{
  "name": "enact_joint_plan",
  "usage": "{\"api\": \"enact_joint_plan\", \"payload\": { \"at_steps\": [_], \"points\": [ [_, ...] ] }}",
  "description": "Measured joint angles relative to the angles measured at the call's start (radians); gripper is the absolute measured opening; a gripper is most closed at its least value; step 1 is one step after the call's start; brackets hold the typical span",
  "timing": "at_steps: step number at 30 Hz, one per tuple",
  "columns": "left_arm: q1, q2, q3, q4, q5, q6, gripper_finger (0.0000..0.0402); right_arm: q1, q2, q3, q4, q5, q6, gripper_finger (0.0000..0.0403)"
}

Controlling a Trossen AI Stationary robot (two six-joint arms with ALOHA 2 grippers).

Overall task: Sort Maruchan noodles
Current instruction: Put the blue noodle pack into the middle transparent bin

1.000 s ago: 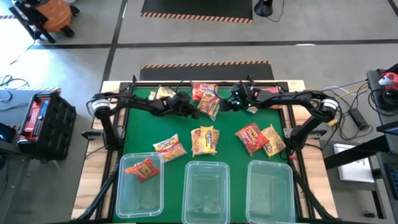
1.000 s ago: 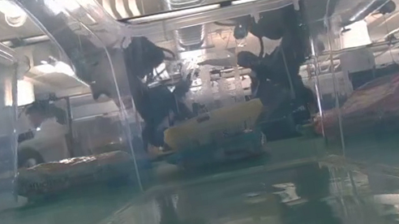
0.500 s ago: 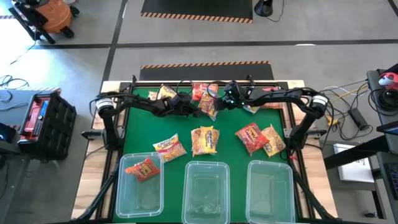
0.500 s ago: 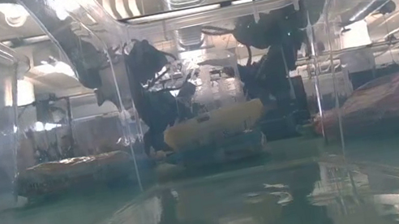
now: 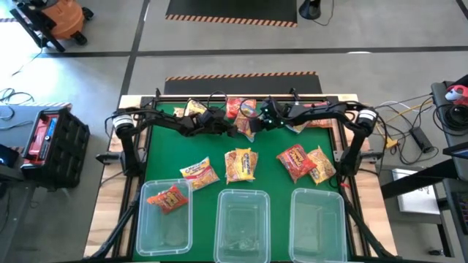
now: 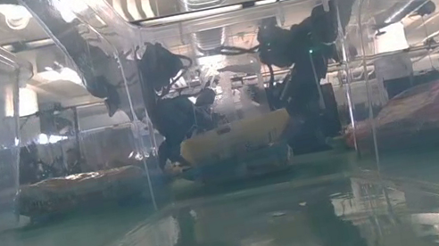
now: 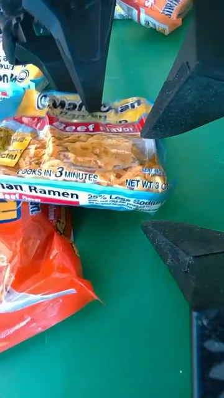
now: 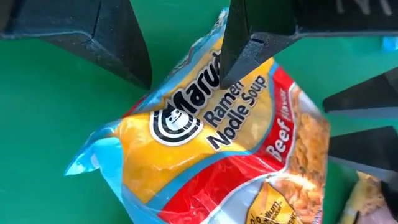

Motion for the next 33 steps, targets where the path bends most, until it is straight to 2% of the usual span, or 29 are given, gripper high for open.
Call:
{"api": "enact_joint_plan", "payload": {
  "at_steps": [21, 27, 33],
  "points": [
    [0.005, 0.018, 0.0, -0.001, 0.02, -0.008, 0.0207, 0.005, 0.003, 0.0, 0.078, -0.011, -0.014, 0.0178],
    [0.004, 0.066, 0.004, 0.016, 0.071, -0.051, 0.0207, 0.033, 0.003, 0.0, 0.078, -0.056, -0.014, 0.0178],
    [-0.005, 0.056, 0.003, 0.0, 0.137, -0.07, 0.0207, 0.074, 0.003, -0.003, 0.067, -0.094, 0.007, 0.0178]
  ]
}}
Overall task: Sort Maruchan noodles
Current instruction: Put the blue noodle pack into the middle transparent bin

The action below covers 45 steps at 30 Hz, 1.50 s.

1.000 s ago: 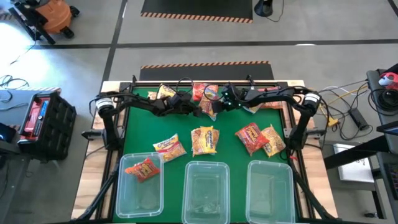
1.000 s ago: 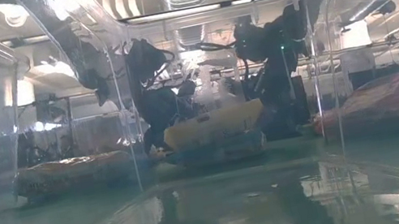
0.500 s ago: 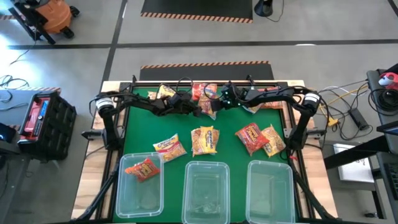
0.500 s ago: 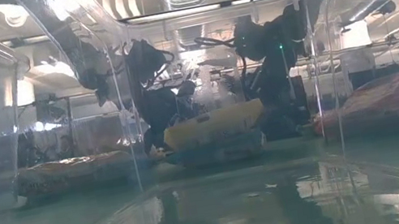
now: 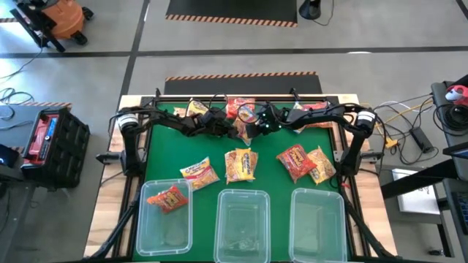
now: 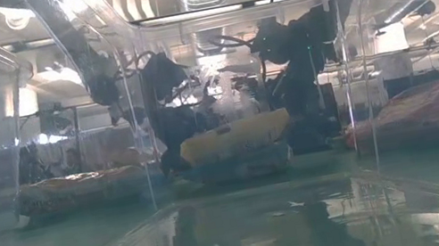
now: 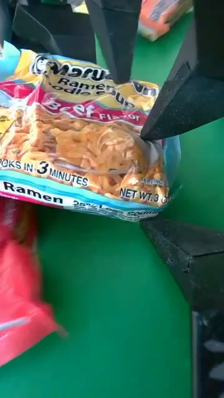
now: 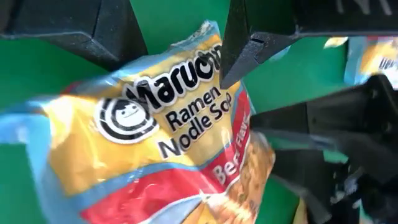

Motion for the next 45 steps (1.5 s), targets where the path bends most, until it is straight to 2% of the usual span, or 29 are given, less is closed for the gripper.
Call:
{"api": "enact_joint_plan", "payload": {
  "at_steps": [8, 14, 19, 23, 25, 36, 45],
  "points": [
    [-0.03, -0.033, -0.003, -0.075, 0.138, -0.053, 0.0208, 0.033, -0.005, 0.0, -0.054, -0.03, 0.014, 0.0178],
    [-0.049, -0.084, -0.004, -0.176, 0.168, -0.045, 0.0207, 0.033, -0.007, 0.002, -0.09, -0.028, 0.008, 0.0178],
    [-0.044, -0.162, -0.004, -0.218, 0.129, 0.004, 0.0207, 0.033, -0.007, 0.002, -0.102, -0.024, -0.002, 0.0178],
    [-0.04, -0.204, -0.004, -0.27, -0.011, 0.048, 0.0207, 0.033, -0.007, 0.002, -0.109, -0.021, -0.015, 0.0178],
    [-0.031, -0.206, -0.003, -0.261, -0.046, 0.051, 0.0207, 0.033, -0.007, 0.002, -0.109, -0.021, -0.021, 0.0178],
    [-0.028, -0.111, -0.003, -0.167, -0.073, 0.007, 0.0207, 0.039, -0.007, 0.002, -0.114, -0.02, -0.067, 0.0178],
    [-0.028, -0.053, 0.018, -0.065, -0.041, -0.017, 0.0207, 0.039, -0.003, 0.002, -0.117, -0.02, -0.083, 0.0178]
  ]
}}
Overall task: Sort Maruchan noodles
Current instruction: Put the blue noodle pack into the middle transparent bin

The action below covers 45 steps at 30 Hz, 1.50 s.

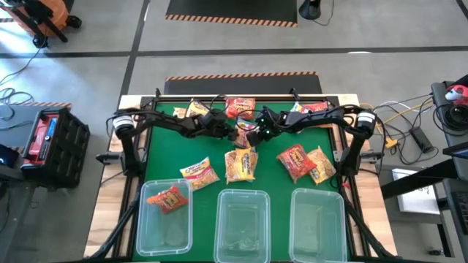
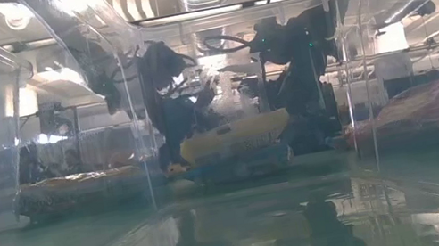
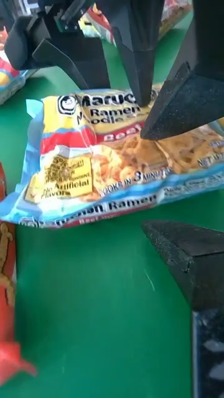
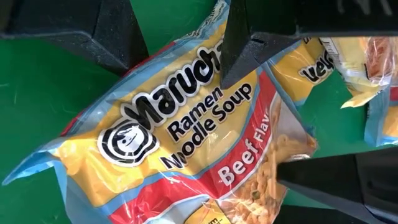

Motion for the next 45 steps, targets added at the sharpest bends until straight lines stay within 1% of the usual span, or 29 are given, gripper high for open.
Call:
{"api": "enact_joint_plan", "payload": {
  "at_steps": [3, 7, 10, 14, 20, 23, 29, 31, 38, 42, 45],
  "points": [
    [0.0, 0.012, 0.013, 0.004, 0.008, 0.0, 0.0207, 0.0, 0.0, 0.0, 0.001, 0.0, -0.012, 0.0178],
    [0.0, 0.028, 0.021, 0.022, 0.047, 0.0, 0.0207, 0.0, 0.001, 0.0, -0.003, -0.001, -0.028, 0.0178],
    [0.001, 0.045, 0.029, 0.031, 0.05, -0.002, 0.0207, 0.0, 0.001, 0.0, -0.005, -0.001, -0.039, 0.0178],
    [0.002, 0.071, 0.03, 0.055, 0.075, -0.033, 0.0207, 0.0, 0.001, 0.0, -0.006, 0.0, -0.051, 0.0178],
    [0.001, 0.076, 0.03, 0.066, 0.079, -0.037, 0.0207, 0.0, 0.002, 0.0, -0.006, 0.0, -0.054, 0.0178],
    [0.001, 0.077, 0.028, 0.091, 0.102, -0.042, 0.0197, 0.0, 0.002, 0.0, -0.011, 0.0, -0.062, 0.0178],
    [0.001, 0.077, 0.025, 0.101, 0.121, -0.059, 0.0154, 0.0, 0.002, 0.0, -0.023, 0.0, -0.073, 0.0178],
    [0.001, 0.077, 0.025, 0.101, 0.133, -0.061, 0.0145, -0.001, 0.002, 0.0, -0.025, 0.0, -0.074, 0.0178],
    [0.001, 0.077, 0.024, 0.098, 0.167, -0.079, 0.0146, -0.003, -0.017, 0.0, -0.064, -0.004, -0.093, 0.0178],
    [-0.002, 0.077, 0.023, 0.101, 0.204, -0.079, 0.0141, -0.01, -0.071, 0.0, -0.118, -0.002, -0.114, 0.0178],
    [-0.002, 0.077, 0.023, 0.102, 0.208, -0.079, 0.0129, -0.014, -0.122, 0.0, -0.127, 0.0, -0.117, 0.0178]
  ]
}}
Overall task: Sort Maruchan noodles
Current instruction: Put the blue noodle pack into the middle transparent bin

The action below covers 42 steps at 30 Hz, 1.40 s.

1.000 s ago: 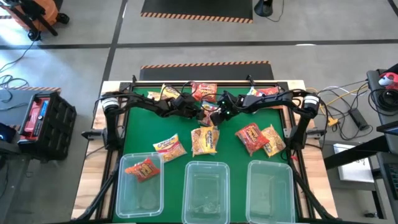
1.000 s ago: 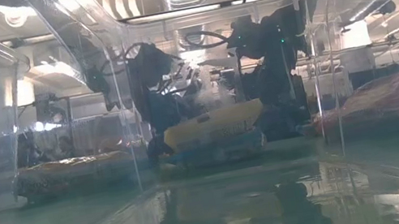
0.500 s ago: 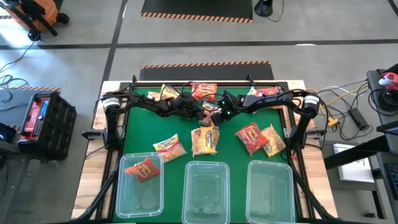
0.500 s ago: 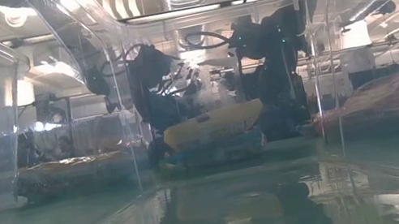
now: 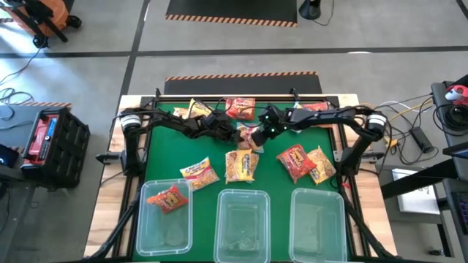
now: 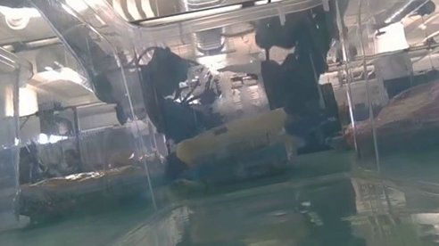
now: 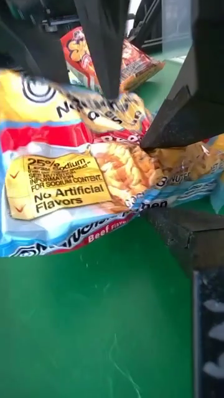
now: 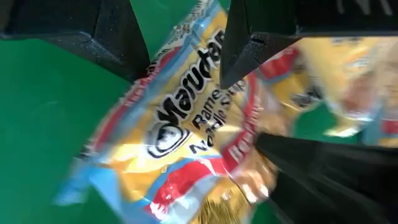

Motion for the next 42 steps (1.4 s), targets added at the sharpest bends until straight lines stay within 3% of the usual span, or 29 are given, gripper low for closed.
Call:
{"api": "enact_joint_plan", "payload": {
  "at_steps": [12, 24, 42],
  "points": [
    [0.001, -0.001, -0.002, -0.002, -0.017, 0.0, 0.0079, 0.0, -0.038, 0.0, -0.012, 0.012, 0.029, 0.0178],
    [0.002, -0.004, -0.008, -0.03, -0.028, 0.0, 0.0077, -0.029, -0.044, -0.003, -0.117, 0.039, 0.042, 0.0178],
    [0.002, -0.004, -0.009, -0.076, -0.056, 0.0, 0.0077, -0.026, -0.032, -0.035, -0.011, 0.027, 0.095, 0.0178]
  ]
}}
